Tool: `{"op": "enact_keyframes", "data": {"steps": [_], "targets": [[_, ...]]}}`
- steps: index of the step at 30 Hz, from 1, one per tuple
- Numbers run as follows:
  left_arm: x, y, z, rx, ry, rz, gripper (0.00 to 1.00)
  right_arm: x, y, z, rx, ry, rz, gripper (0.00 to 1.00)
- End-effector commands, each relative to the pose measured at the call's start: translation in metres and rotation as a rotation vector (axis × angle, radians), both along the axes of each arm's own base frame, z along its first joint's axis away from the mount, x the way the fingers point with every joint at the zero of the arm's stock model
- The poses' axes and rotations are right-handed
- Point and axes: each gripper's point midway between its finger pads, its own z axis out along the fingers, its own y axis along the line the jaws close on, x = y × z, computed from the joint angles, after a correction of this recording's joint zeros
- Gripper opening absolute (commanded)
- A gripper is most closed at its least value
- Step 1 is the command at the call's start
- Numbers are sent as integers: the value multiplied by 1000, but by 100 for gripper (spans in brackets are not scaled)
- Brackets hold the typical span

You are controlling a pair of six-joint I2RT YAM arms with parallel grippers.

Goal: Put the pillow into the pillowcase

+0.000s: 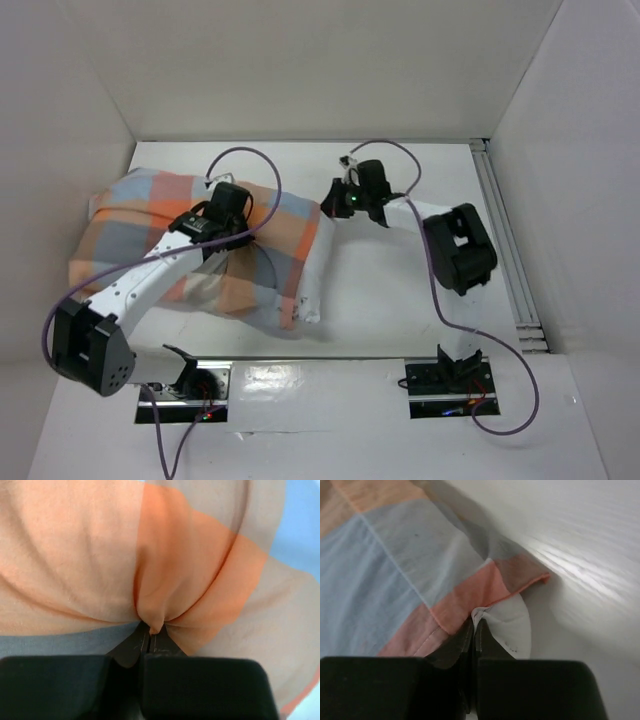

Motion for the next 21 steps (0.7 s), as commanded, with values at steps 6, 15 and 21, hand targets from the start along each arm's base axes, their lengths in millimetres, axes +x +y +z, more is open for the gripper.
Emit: {"op": "enact_keyframes", "data": {"steps": [6, 15, 21], "targets": [[82, -106, 58, -104, -162, -387, 0, -74, -78, 83, 87, -110, -196, 0], [93, -104, 149, -67, -407, -415, 42, -140, -88, 86, 25, -130, -302, 0], [11, -32, 148, -44, -427, -252, 95, -134, -88, 90, -5, -144, -296, 0]]}}
